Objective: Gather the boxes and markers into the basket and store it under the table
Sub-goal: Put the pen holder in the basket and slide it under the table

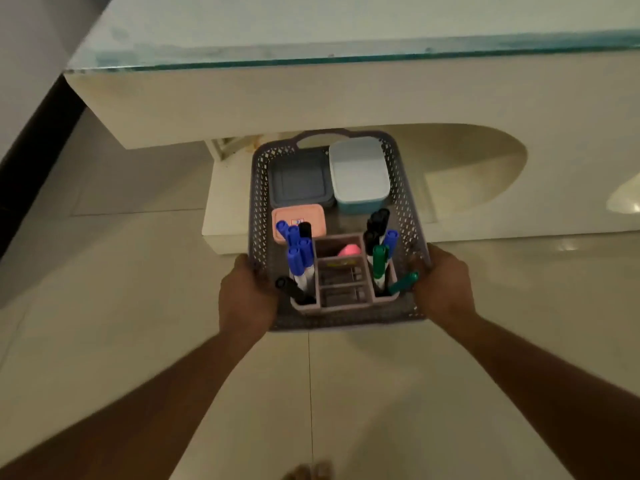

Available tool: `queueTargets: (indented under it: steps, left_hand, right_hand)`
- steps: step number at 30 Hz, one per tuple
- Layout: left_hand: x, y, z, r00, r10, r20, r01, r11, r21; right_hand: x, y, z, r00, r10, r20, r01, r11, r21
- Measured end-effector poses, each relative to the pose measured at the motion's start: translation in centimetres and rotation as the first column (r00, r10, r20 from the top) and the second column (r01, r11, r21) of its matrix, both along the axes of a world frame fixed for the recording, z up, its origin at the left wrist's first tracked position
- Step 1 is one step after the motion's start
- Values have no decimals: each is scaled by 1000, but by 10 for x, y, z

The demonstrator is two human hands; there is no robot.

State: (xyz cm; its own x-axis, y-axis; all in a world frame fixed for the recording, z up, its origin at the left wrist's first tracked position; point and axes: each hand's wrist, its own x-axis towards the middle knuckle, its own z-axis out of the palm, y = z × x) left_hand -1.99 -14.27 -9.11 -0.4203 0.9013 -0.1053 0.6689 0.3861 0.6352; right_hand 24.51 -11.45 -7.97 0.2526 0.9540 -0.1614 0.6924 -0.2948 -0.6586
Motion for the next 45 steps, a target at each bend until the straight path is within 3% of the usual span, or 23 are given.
queueTargets:
  steps: [7,15,19,22,26,29,32,39,45]
  left_hand:
    - [-10,100,-13,1000,7,20,-7,1000,-16]
    - [-12,136,-39,999,-1,49,4,999,-42]
    - [-12,142,-36,982,86,171,-66,991,-120]
    - [-20,137,-28,930,172,325,-113,975,-193]
    - [-40,122,-18,840,163,518,119,875,-468]
    - [-50,110,-15,694,308,651,197,788,-584]
    - [-47,103,-14,568,319,759,201,840,-503]
    - [-30,113,-12,431,283,857,73,935,-346]
    - [-12,129,-8,461,220,860,-94,976,-199]
  right_hand:
    - [-13,95,-23,999,10,34,-10,1000,-18]
    - [-22,128,-50,999,-34,8,34,999,-9]
    - [-20,130,-47,997,-48,-64,45,998,-43]
    - [-19,114,-47,956,-137,-259,114,988,-101]
    - [-16,79,-53,923,-211,-323,186,977,-106]
    - [-21,54,-57,851,-240,-467,206,971,-124]
    - [-30,48,-57,825,-183,-535,158,983,-93]
    - [-42,87,-51,849,-139,-509,168,986,12]
    - [-58,110,-49,919,-43,-391,126,974,190]
